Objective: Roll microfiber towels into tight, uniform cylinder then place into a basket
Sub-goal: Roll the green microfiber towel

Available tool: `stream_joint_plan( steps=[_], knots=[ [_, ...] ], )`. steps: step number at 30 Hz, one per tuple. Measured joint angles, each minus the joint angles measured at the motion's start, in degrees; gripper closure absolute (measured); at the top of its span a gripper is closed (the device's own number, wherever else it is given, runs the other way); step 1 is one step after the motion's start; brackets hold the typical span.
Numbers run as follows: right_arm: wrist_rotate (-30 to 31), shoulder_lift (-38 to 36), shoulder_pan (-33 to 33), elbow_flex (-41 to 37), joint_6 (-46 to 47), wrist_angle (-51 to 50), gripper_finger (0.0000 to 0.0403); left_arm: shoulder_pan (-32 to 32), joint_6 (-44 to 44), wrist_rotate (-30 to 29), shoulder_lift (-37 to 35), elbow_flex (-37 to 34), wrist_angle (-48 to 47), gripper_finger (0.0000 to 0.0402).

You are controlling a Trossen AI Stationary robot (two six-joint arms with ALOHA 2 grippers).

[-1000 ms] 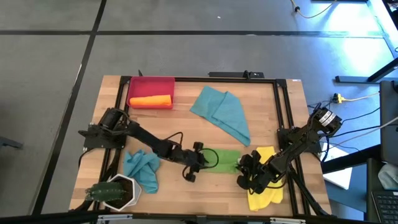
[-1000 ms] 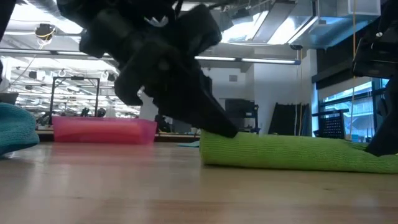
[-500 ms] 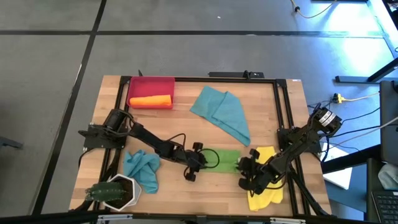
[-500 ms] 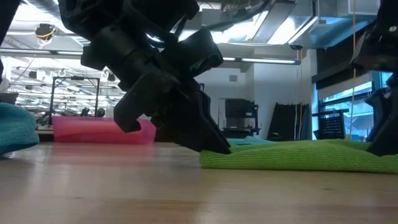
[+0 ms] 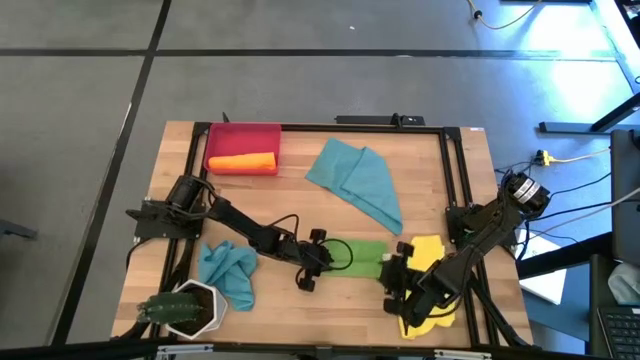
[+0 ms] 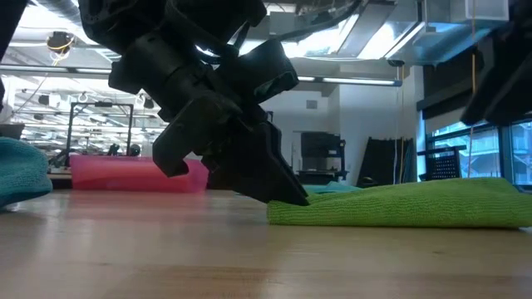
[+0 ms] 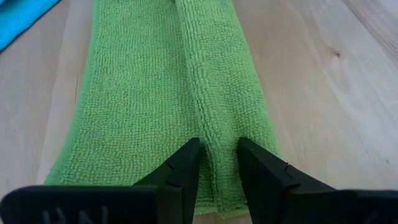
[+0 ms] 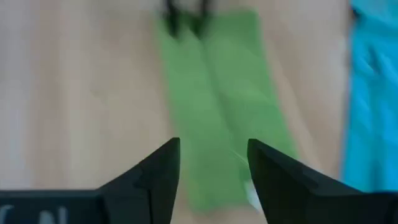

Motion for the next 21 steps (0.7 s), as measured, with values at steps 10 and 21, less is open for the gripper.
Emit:
stream_joint_plan(
  steps=[10,21],
  knots=[
    [4.18,1.69,-2.43,-9.61,-2.13,20.06,0.0293,-0.02,-0.02,-0.05,0.05,-0.07,-0.09,0.0301],
    [1.31,1.75,-5.02,-20.18,2.06,30.92,0.0396,-0.44,0.76,-4.45,-0.27,0.27,0.87,0.0286]
  ],
)
